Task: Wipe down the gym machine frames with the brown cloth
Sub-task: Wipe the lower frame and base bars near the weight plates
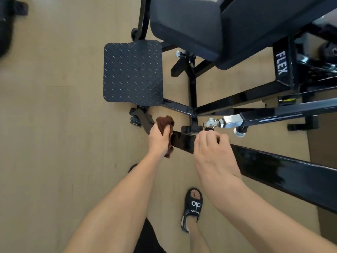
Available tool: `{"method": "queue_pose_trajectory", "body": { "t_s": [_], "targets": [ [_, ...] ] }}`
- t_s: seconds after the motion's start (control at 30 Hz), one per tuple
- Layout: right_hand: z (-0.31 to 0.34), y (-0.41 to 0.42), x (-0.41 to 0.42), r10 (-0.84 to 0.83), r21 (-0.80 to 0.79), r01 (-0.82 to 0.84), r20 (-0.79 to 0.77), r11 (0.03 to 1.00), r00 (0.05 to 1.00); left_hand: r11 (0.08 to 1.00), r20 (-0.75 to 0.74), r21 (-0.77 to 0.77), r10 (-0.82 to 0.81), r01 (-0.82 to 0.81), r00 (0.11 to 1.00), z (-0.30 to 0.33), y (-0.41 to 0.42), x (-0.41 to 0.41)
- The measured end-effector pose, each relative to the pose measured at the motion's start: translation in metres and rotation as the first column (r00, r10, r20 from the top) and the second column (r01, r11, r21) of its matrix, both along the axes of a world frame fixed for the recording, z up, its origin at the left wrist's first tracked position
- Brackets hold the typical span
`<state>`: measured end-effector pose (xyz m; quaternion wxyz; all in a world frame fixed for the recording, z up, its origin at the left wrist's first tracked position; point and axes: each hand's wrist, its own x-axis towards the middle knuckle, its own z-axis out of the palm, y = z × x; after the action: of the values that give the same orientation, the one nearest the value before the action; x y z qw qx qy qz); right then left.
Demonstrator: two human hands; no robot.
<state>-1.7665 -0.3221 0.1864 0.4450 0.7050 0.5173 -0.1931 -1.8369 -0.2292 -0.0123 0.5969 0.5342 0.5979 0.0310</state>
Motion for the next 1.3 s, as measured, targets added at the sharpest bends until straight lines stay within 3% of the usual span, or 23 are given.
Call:
{"method": "queue_pose_trajectory", "body": {
  "t_s": [0.13, 0.23, 0.47, 0.57, 0.63, 0.73, 0.8, 0.97, 1.1, 1.2, 1.3],
  "targets": [
    [0.001, 0.019, -0.007, -0.06, -0.045, 0.062, 0.042, 0.997, 0.997, 0.992, 0.213, 0.112, -0.077, 0.054, 0.974, 0.039, -0.033, -0.001],
    [-0.003, 0.024, -0.009, -0.072, -0.08, 0.079, 0.08, 0.994, 0.994, 0.988, 0.284, 0.14, -0.11, 0.073, 0.953, 0.038, -0.039, -0.003],
    [-0.015, 0.02, -0.008, -0.004, -0.074, 0.013, 0.116, 0.997, 0.993, 0.999, 0.082, -0.025, -0.021, 0.023, 0.996, -0.033, 0.022, -0.011],
    [-0.015, 0.026, -0.019, 0.084, 0.037, -0.085, 0.038, 0.996, 0.996, 0.998, 0.068, -0.018, -0.051, 0.052, 0.996, -0.038, 0.031, -0.015],
    [-0.021, 0.036, -0.032, 0.168, 0.09, -0.164, -0.034, 0.982, 0.985, 0.995, 0.142, -0.01, -0.097, 0.099, 0.985, -0.029, 0.021, -0.018],
    [-0.042, 0.057, -0.04, 0.044, -0.053, -0.044, 0.004, 0.998, 0.999, 0.988, 0.318, 0.024, -0.154, 0.155, 0.935, -0.01, -0.006, -0.023],
    [-0.063, 0.07, -0.035, -0.076, -0.124, 0.083, 0.062, 0.989, 0.995, 0.985, 0.344, 0.065, -0.174, 0.161, 0.923, -0.014, -0.006, -0.021],
    [-0.119, 0.089, -0.031, -0.177, -0.131, 0.181, 0.045, 0.975, 0.983, 0.997, 0.2, 0.046, -0.076, 0.068, 0.977, -0.088, 0.034, -0.033],
    [-0.163, 0.096, -0.026, -0.237, -0.058, 0.238, 0.018, 0.97, 0.971, 1.0, 0.195, 0.026, -0.021, 0.016, 0.981, -0.172, 0.065, -0.047],
    [-0.179, 0.096, -0.023, -0.264, -0.017, 0.264, -0.015, 0.964, 0.964, 0.998, 0.191, 0.035, -0.052, 0.046, 0.98, -0.214, 0.097, -0.044],
    [-0.18, 0.094, -0.022, -0.236, -0.02, 0.236, -0.008, 0.972, 0.972, 0.993, 0.154, 0.07, -0.107, 0.097, 0.982, -0.219, 0.107, -0.038]
  ]
}}
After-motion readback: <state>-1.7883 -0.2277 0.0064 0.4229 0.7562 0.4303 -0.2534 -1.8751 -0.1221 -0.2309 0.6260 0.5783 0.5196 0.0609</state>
